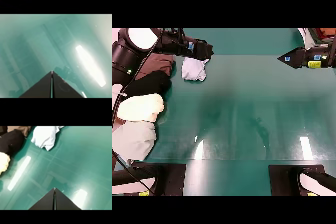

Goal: Fold the shirts.

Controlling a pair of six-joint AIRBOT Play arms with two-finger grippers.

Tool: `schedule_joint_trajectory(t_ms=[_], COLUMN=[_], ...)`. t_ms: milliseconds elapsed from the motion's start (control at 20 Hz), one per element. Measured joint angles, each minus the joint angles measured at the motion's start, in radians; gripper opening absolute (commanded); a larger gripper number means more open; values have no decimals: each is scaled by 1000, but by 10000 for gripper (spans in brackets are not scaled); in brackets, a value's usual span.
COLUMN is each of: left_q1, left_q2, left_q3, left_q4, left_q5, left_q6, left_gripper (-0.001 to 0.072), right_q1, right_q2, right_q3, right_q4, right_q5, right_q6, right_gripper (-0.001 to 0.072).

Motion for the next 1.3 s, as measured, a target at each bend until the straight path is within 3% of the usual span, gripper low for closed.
schedule_joint_trajectory(t_ms=[750,1000,1050,1100,1150,1300], left_q1=[0,0,0,0,0,14], left_q2=[0,0,0,0,0,-26], left_q3=[0,0,0,0,0,0], left_q4=[0,-9,-14,-14,2,161], left_q5=[1,64,74,84,95,130], left_q6=[0,-2,-2,-2,-1,-66], left_gripper=[22,22,162,529,599,601], right_q1=[0,0,0,0,0,1], right_q2=[0,0,0,0,0,0], right_q3=[0,0,0,0,0,0], right_q4=[0,1,0,1,1,1], right_q5=[-10,-26,-28,-28,-28,-29], right_q6=[0,0,0,0,0,0], right_gripper=[15,15,15,15,15,15])
